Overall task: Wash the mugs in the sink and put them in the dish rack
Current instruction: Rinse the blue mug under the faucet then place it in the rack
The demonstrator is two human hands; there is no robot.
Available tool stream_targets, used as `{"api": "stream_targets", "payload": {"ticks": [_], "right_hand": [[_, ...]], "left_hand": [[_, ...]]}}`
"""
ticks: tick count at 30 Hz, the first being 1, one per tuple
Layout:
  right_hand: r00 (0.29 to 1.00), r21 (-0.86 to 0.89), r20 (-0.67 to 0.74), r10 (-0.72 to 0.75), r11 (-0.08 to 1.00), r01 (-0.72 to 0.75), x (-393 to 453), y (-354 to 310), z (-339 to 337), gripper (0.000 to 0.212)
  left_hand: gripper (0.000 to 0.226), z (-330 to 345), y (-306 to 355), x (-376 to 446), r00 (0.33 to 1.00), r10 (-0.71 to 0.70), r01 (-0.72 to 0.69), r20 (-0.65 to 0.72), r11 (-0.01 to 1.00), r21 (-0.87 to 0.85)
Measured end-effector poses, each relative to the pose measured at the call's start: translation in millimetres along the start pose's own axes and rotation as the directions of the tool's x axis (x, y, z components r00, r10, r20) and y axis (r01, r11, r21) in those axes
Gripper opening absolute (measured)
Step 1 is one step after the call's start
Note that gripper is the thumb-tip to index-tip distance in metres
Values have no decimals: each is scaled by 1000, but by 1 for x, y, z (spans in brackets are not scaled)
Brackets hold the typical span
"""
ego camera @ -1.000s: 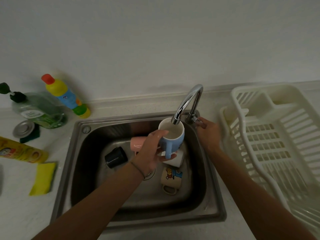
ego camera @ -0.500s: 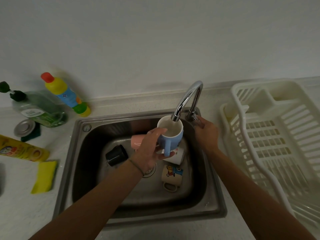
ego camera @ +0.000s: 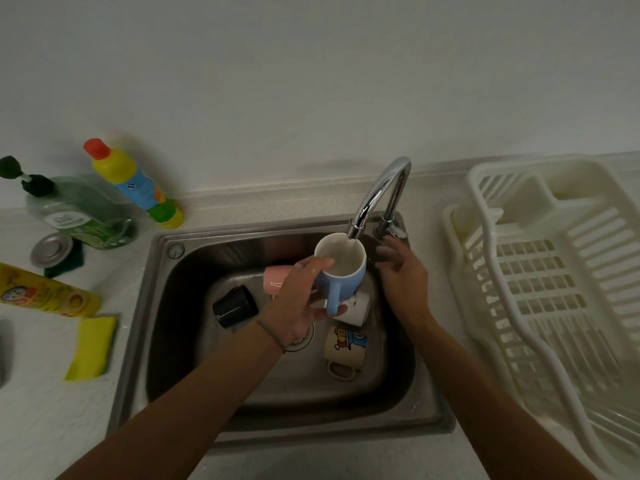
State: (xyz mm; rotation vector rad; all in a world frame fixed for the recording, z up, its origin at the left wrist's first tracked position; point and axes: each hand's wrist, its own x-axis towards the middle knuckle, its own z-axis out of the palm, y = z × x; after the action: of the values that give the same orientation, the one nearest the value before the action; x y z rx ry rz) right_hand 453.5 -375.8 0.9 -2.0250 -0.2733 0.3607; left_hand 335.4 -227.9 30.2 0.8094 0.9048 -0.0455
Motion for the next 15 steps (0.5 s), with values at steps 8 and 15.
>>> {"api": "stream_targets", "payload": {"ticks": [8, 15], "right_hand": [[929, 194, 330, -168, 975, 108, -23, -9, 7, 83], [904, 164, 379, -198, 976, 145, -35, -9, 13, 86]], "left_hand": [[73, 11, 2, 1, 1000, 3, -3, -3, 995, 100], [80, -6, -6, -8, 999, 5, -1, -31, 991, 137]]}}
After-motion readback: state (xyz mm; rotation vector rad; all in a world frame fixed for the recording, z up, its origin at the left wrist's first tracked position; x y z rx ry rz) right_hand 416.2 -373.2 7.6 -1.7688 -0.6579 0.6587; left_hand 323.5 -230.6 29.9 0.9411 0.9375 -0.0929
